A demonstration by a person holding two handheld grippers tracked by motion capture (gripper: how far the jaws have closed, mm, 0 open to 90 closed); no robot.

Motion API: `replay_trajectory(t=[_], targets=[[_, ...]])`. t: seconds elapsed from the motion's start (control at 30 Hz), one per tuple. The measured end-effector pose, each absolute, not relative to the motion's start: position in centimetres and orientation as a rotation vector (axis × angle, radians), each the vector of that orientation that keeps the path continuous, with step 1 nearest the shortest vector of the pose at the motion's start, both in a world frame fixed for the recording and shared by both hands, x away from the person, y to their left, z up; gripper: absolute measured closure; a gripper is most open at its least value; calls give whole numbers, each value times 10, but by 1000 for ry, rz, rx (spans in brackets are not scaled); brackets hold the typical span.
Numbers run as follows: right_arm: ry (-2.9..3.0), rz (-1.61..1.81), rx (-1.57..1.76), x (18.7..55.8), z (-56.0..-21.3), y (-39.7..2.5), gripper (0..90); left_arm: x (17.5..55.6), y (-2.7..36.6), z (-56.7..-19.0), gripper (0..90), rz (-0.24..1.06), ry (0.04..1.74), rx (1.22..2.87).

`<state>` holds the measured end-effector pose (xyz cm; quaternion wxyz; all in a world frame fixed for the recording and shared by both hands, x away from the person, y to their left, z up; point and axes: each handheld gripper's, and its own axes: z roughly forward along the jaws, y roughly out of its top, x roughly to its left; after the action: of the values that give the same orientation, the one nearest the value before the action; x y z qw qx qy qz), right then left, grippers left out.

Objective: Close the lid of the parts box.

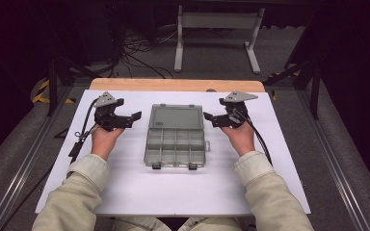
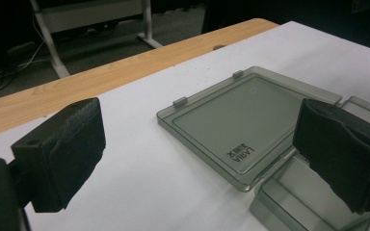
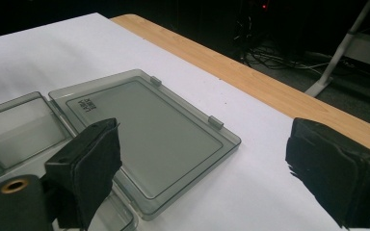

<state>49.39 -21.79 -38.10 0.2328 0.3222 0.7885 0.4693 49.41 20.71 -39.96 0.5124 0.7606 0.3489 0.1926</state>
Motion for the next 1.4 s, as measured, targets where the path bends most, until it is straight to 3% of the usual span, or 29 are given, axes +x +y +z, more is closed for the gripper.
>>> replay_trajectory(t=[0.27, 0.33, 0.4, 0.43, 0.47, 0.5, 0.53, 0.67, 0.77, 1.4], targets=[[2162, 1295, 920, 501, -383, -220, 132, 499, 203, -402, 59, 442, 837, 1855], [2180, 1285, 923, 501, -384, -222, 216, 499, 203, -404, 100, 413, 831, 1863], [2205, 1274, 910, 501, -384, -223, 374, 499, 203, -404, 191, 400, 816, 1877], [2205, 1274, 910, 501, -384, -223, 374, 499, 203, -404, 270, 400, 816, 1877], [2226, 1270, 902, 500, -384, -223, 491, 498, 203, -404, 270, 389, 820, 1887], [2241, 1246, 895, 500, -384, -223, 634, 497, 203, -404, 421, 384, 821, 1891], [2250, 1246, 893, 500, -384, -223, 708, 497, 202, -403, 506, 373, 829, 1901], [2287, 1218, 889, 501, -384, -221, 883, 496, 199, -403, 787, 392, 825, 1962], [2324, 1176, 895, 504, -384, -218, 900, 497, 197, -405, 896, 385, 843, 1993], [2539, 968, 978, 518, -401, -212, 900, 512, 184, -419, 898, 222, 960, 2188]])
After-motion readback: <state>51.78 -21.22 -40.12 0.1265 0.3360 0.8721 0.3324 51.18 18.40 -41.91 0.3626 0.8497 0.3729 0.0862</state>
